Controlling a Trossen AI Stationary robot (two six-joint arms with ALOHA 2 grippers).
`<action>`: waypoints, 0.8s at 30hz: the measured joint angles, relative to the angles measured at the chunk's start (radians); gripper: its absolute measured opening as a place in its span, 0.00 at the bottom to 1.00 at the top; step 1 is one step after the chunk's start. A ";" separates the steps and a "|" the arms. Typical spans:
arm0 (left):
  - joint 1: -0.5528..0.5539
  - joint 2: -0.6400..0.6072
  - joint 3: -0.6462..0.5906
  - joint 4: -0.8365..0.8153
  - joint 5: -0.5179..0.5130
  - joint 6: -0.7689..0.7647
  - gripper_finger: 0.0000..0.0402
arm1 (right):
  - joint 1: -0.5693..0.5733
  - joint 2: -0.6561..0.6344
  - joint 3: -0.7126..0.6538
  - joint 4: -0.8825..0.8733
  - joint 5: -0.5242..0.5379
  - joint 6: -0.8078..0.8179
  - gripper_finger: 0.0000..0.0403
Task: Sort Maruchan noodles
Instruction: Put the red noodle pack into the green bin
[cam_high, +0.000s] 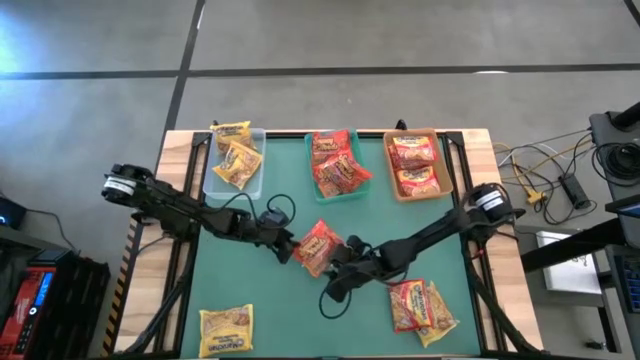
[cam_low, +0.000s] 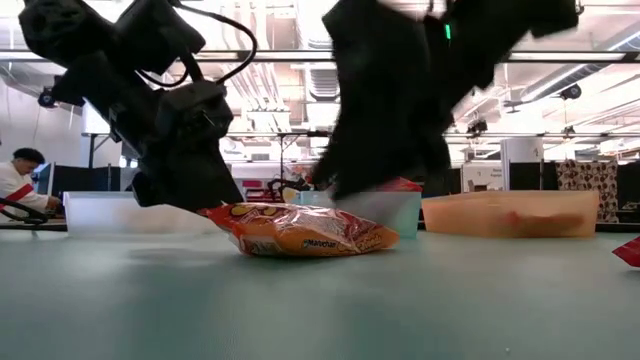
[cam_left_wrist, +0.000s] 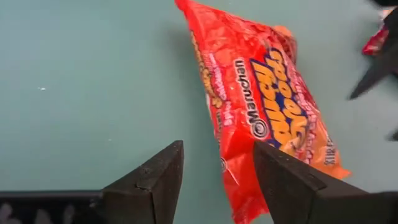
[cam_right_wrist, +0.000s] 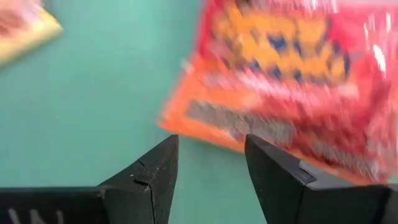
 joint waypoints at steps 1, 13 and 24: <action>0.000 0.000 0.000 0.002 0.005 0.001 0.44 | 0.001 -0.007 0.007 -0.004 0.024 -0.001 0.43; -0.006 -0.003 0.000 0.133 0.069 0.088 0.44 | -0.007 0.083 0.005 -0.036 0.216 0.075 0.43; -0.003 -0.003 -0.001 0.149 0.024 0.071 0.44 | -0.005 0.185 0.011 -0.046 0.171 0.115 0.43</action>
